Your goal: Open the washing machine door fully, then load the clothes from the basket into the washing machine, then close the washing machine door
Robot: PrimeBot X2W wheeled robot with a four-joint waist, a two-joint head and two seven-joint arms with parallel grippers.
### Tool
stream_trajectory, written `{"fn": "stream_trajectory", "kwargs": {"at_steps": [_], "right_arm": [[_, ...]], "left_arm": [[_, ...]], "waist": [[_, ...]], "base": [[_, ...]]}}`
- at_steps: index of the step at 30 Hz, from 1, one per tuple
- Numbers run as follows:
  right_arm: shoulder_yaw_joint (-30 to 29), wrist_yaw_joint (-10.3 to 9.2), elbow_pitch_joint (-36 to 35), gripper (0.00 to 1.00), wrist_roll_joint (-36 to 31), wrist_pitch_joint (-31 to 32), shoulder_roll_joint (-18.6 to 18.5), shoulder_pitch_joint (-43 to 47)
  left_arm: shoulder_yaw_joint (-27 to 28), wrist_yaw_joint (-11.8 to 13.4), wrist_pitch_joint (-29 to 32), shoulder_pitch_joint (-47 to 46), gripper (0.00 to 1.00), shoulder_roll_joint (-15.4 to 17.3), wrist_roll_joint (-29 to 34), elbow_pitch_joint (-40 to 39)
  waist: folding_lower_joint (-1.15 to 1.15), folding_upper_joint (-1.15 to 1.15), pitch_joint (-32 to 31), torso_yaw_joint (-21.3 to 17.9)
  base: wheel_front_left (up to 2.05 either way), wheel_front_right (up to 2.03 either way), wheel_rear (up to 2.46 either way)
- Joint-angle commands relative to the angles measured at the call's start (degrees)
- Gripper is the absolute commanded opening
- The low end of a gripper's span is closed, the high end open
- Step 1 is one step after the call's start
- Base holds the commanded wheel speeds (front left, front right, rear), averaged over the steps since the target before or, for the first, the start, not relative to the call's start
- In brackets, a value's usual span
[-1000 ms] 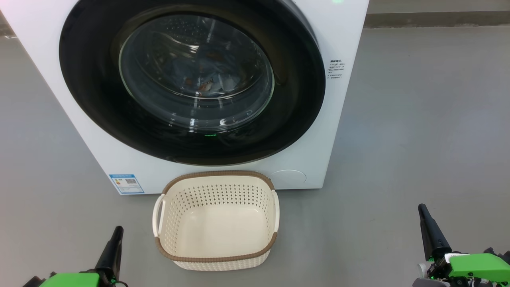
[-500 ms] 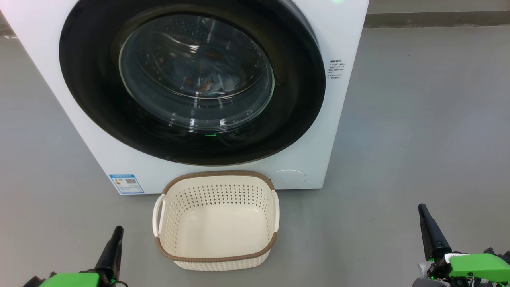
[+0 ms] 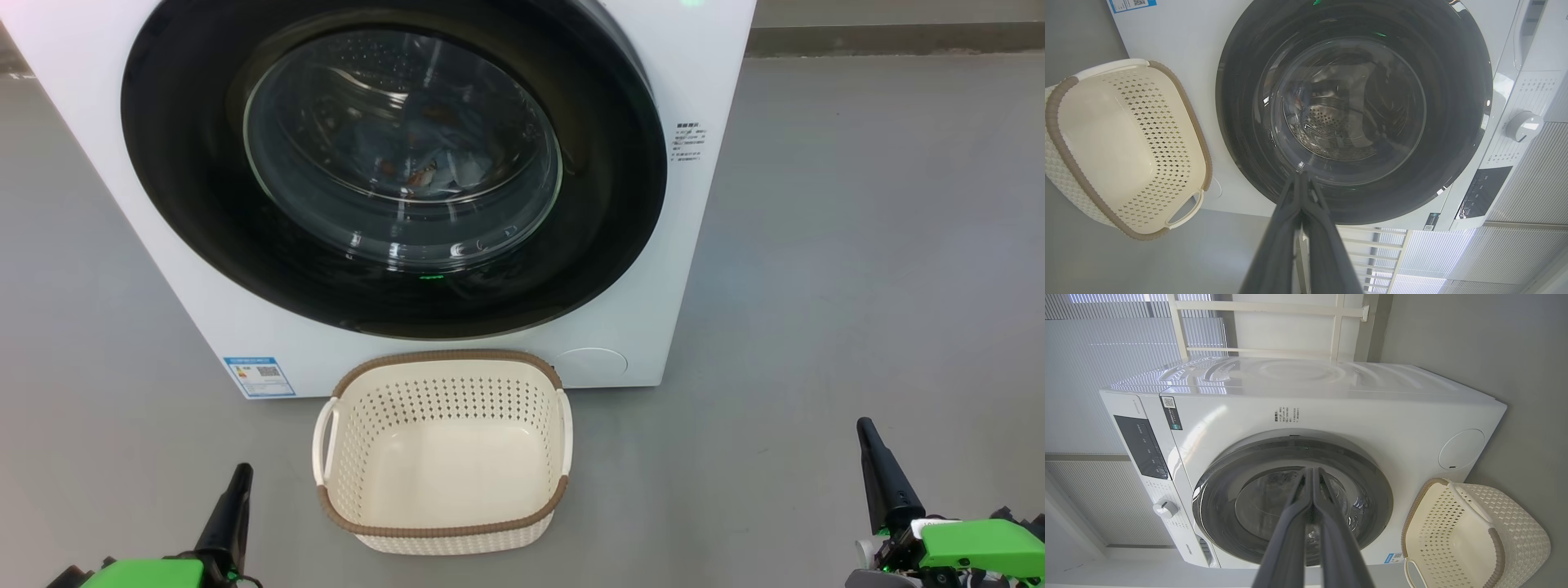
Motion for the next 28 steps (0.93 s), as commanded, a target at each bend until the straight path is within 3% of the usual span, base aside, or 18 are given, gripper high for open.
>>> {"fn": "stream_trajectory", "kwargs": {"at_steps": [1,28], "right_arm": [[1.6,-0.06,-1.4,0.0,0.7,0.2,-0.3,-2.3],[1.6,-0.06,-1.4,0.0,0.7,0.2,-0.3,-2.3]], "left_arm": [[2.0,-0.6,0.3,-2.3,0.0,1.5,-0.5,-1.1],[2.0,-0.6,0.3,-2.3,0.0,1.5,-0.5,-1.1]], "waist": [[0.0,0.0,0.0,0.0],[0.0,0.0,0.0,0.0]], "base": [[0.0,0.0,0.0],[0.0,0.0,0.0]]}}
